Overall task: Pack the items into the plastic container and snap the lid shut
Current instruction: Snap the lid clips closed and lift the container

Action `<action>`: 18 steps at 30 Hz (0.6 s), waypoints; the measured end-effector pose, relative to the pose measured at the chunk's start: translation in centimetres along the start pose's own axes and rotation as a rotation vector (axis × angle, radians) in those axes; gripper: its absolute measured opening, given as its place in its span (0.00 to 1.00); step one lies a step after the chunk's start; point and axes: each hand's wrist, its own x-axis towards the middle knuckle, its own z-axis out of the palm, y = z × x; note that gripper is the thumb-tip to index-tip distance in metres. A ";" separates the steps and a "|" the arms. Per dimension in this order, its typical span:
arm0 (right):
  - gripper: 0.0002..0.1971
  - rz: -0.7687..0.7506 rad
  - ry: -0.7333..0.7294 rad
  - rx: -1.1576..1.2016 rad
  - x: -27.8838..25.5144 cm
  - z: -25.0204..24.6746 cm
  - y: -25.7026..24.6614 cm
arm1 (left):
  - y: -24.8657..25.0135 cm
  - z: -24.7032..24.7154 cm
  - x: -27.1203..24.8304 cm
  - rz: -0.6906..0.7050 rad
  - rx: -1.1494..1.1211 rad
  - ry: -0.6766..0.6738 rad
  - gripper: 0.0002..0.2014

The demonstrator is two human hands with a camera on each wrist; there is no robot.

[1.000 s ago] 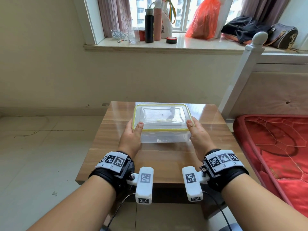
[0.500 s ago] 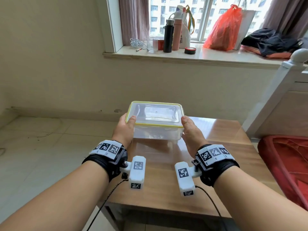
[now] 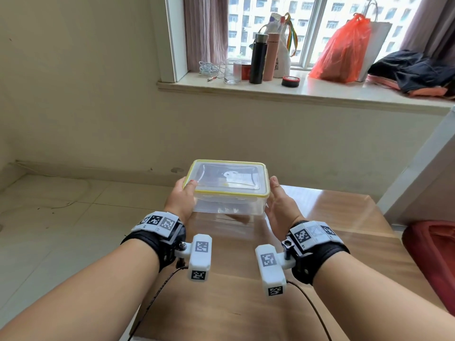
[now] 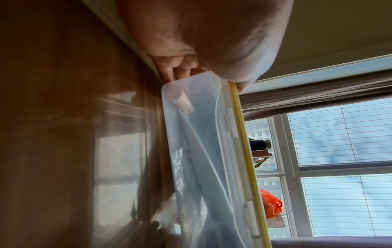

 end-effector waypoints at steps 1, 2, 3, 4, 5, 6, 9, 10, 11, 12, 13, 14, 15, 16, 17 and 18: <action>0.25 0.009 -0.003 0.007 0.2 0.0 0.1 | -0.2 0.0 0.2 -0.007 -0.002 0.000 0.22; 0.25 0.012 -0.007 0.019 0.4 0.0 0.2 | -0.3 0.0 0.4 -0.011 -0.006 0.002 0.23; 0.25 0.010 0.002 0.026 0.5 0.1 0.3 | -0.5 0.0 0.6 -0.014 -0.009 0.005 0.23; 0.25 0.006 0.002 0.014 0.8 0.0 0.5 | -0.6 0.0 0.7 -0.017 -0.013 0.008 0.23; 0.25 0.001 0.000 0.000 0.9 0.0 0.6 | -0.6 0.0 0.9 -0.020 -0.019 0.007 0.23; 0.24 0.003 -0.008 0.002 0.9 0.0 0.7 | -0.7 -0.1 1.1 -0.019 -0.026 0.006 0.22; 0.22 -0.006 -0.012 0.022 0.7 0.0 0.9 | -0.8 -0.1 1.1 -0.016 -0.027 -0.006 0.21; 0.22 -0.010 -0.009 0.026 0.7 0.1 0.9 | -1.0 -0.1 1.2 -0.012 -0.025 -0.008 0.22; 0.23 -0.020 -0.009 0.017 0.7 0.2 0.9 | -1.0 -0.1 1.2 -0.008 -0.020 -0.009 0.23; 0.24 -0.025 0.000 0.011 0.7 0.3 1.0 | -1.1 -0.1 1.3 -0.005 -0.017 -0.010 0.23; 0.25 -0.028 0.006 0.004 0.7 0.3 1.1 | -1.1 -0.1 1.3 -0.008 -0.018 -0.014 0.23; 0.26 -0.020 0.015 0.003 0.9 0.3 1.2 | -1.2 -0.2 1.4 -0.009 -0.021 -0.014 0.23; 0.26 -0.018 0.016 -0.012 0.8 0.3 1.2 | -1.1 -0.2 1.3 -0.011 -0.019 -0.019 0.24; 0.25 -0.007 0.026 -0.019 0.8 0.2 1.2 | -1.2 -0.2 1.4 -0.016 -0.019 -0.023 0.25; 0.25 0.003 0.030 -0.027 0.5 0.4 1.0 | -1.1 -0.3 1.3 -0.026 -0.024 -0.021 0.26; 0.25 0.006 0.026 -0.043 0.3 0.5 0.9 | -1.1 -0.3 1.4 -0.035 -0.036 -0.018 0.27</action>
